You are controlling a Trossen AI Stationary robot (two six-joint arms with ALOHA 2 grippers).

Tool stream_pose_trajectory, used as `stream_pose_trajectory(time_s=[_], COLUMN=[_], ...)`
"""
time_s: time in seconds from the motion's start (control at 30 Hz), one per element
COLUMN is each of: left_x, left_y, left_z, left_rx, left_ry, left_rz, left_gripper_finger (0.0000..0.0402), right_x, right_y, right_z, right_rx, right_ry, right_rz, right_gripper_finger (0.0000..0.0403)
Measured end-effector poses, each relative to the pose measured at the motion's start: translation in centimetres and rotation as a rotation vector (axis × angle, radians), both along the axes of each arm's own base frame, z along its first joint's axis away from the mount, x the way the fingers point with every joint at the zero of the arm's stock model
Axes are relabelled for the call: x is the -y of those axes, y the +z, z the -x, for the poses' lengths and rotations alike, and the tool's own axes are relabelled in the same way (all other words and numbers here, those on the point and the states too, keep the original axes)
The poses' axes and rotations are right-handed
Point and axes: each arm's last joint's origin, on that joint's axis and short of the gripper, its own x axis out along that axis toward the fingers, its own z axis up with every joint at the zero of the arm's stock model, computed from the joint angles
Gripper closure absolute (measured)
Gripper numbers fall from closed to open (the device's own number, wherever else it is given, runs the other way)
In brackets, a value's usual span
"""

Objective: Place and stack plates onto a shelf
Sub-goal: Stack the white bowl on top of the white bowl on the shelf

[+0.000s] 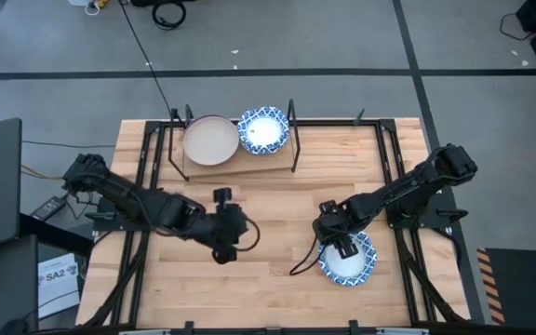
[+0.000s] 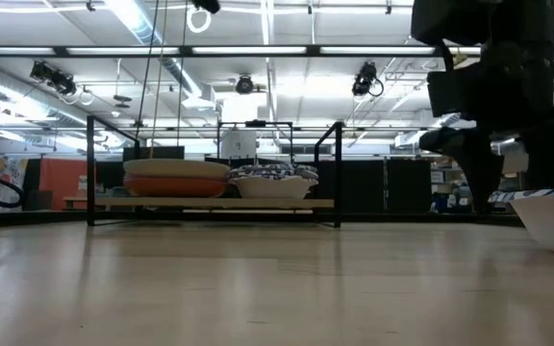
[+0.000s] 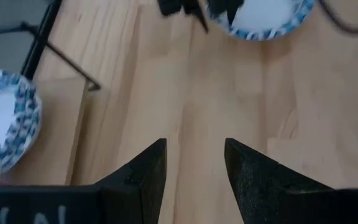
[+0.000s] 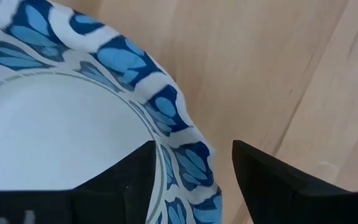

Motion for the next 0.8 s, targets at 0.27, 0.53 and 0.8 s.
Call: stream_pose_trajectory(time_s=[0.27, 0.53, 0.8], left_x=[1.0, -1.0, -2.8], left_y=[-3.1, -7.9, -10.7], left_z=[1.3, 4.1, 7.6], left_rx=[-0.014, 0.113, 0.25], left_ry=[0.008, 0.058, 0.042], left_rz=[0.011, 0.133, 0.194], left_gripper_finger=[0.0233, 0.0233, 0.0233], right_x=[0.5, 0.9, 1.5], right_y=[0.3, 0.2, 1.5], right_z=[-0.2, -0.3, -1.5], right_rx=[0.014, 0.007, 0.049], right_ry=[-0.02, -0.03, -0.06], right_rz=[-0.01, -0.034, -0.069], right_gripper_finger=[0.0244, 0.0318, 0.0384])
